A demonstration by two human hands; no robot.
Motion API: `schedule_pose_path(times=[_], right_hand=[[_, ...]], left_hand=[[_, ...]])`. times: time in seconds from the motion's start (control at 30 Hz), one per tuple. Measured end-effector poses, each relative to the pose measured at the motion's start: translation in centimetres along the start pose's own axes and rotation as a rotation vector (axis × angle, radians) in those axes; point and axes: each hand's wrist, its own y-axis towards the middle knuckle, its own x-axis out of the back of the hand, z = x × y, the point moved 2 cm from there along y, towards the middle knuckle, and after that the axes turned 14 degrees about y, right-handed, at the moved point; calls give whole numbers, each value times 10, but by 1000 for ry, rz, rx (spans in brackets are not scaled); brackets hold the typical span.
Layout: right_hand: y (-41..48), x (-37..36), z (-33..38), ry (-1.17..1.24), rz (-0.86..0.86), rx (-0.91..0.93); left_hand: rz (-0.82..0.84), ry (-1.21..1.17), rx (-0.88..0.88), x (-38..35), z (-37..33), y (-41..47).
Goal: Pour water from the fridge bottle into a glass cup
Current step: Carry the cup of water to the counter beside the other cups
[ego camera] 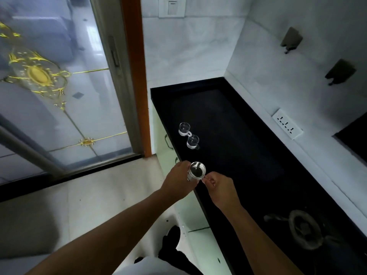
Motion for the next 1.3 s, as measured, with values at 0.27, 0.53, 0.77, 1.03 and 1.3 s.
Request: schedule_pose_path(times=[0.27, 0.53, 0.77, 1.03, 1.3], right_hand=[[70, -10, -29, 14, 42, -40], [113, -15, -58, 22, 80, -163], [132, -23, -77, 6, 113, -231], [148, -32, -92, -11, 113, -302], [154, -37, -98, -32, 130, -286]], left_hand=[[81, -31, 122, -31, 20, 66], [166, -1, 132, -55, 28, 108], [246, 42, 125, -74, 40, 133], [276, 59, 126, -86, 42, 152], [282, 59, 147, -93, 48, 156]])
